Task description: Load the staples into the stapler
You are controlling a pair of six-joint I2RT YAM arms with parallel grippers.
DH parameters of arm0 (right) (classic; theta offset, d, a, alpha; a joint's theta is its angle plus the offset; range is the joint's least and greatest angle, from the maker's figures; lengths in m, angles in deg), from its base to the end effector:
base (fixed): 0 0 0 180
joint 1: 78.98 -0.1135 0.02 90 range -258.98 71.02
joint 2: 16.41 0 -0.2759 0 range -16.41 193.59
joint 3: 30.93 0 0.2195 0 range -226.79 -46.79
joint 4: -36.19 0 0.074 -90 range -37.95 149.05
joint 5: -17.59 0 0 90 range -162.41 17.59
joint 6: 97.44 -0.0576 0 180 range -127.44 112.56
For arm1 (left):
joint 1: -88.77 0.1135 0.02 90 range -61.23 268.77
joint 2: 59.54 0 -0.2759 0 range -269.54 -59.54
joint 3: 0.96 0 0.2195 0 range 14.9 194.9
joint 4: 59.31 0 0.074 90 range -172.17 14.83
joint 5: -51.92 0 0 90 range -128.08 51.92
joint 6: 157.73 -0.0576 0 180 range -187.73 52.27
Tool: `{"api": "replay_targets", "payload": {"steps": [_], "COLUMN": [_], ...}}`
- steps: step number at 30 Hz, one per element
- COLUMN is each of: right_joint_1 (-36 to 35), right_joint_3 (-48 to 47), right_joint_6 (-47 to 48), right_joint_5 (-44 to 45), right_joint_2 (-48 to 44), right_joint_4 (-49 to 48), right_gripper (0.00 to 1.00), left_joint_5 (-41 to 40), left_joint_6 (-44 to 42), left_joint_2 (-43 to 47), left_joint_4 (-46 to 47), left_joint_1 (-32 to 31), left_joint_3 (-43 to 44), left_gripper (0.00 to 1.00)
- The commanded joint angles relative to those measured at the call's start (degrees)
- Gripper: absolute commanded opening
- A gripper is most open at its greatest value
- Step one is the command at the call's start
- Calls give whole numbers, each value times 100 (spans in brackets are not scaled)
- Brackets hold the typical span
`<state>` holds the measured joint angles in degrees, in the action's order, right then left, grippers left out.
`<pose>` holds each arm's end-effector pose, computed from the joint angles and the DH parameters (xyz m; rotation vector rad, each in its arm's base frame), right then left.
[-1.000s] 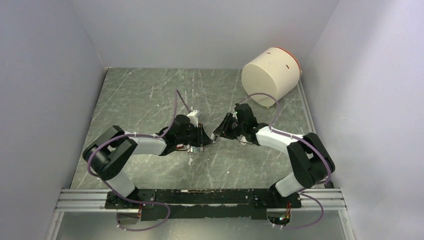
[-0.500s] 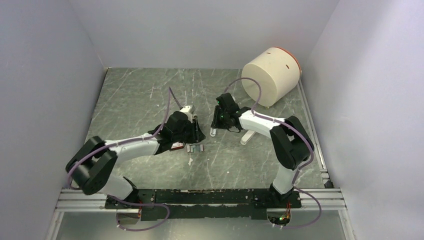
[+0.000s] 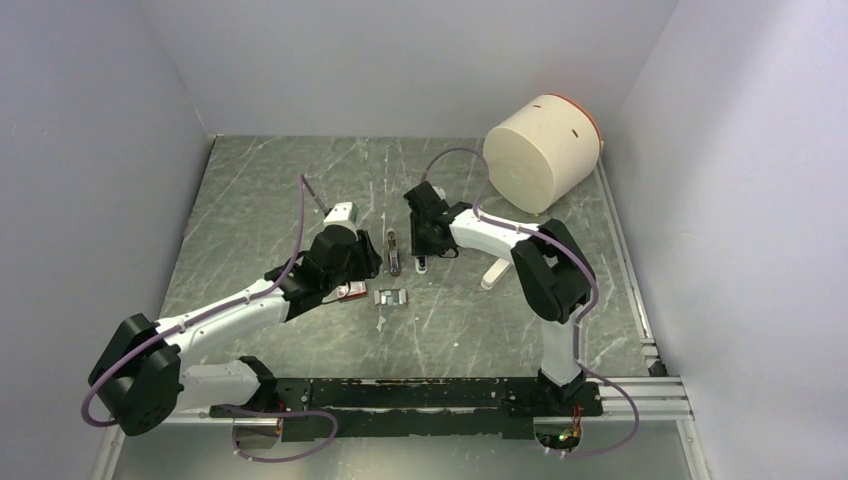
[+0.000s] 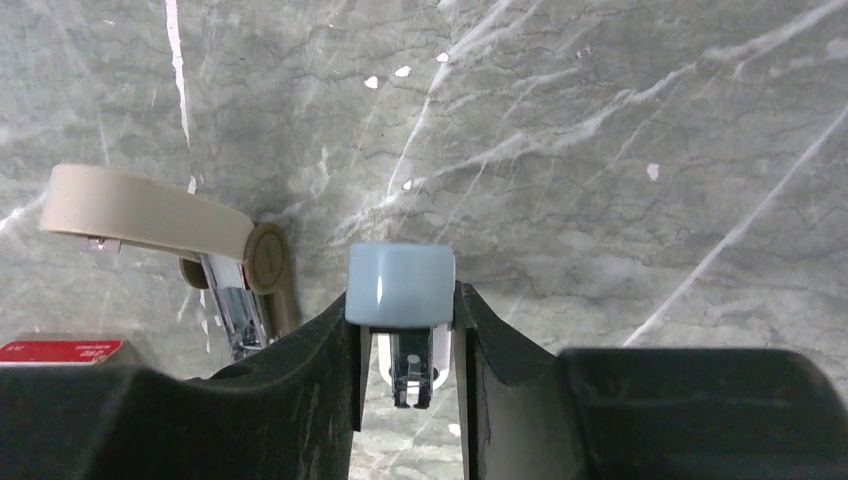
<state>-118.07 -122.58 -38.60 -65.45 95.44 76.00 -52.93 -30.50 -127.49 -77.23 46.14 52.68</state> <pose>0.3104 0.2432 0.1802 -0.1392 2.6286 0.2747 0.1857 -0.1509 0.2458 -0.0533 2.1615 -0.5481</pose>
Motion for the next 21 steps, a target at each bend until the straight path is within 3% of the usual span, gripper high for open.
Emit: {"api": "replay_targets", "payload": {"steps": [1, 13, 18, 21], "right_joint_1": [-38, -143, -143, -193], "right_joint_3": [-211, -360, -148, 166], "right_joint_6": [157, 130, 21, -77], "right_joint_5": [314, 368, 314, 921], "right_joint_2": [250, 161, -459, -1121], "right_joint_4": [454, 513, 349, 430], "right_gripper": [36, 49, 56, 56], "left_joint_5": [-156, -137, -28, 94], "left_joint_6": [-62, -85, -71, -48], "left_joint_2": [-53, -20, 109, 305], "left_joint_4": [-137, -129, -152, -160], "left_joint_1": [18, 18, 22, 22], "left_joint_3": [-103, -102, -104, -148], "left_gripper": [48, 51, 55, 58]}}
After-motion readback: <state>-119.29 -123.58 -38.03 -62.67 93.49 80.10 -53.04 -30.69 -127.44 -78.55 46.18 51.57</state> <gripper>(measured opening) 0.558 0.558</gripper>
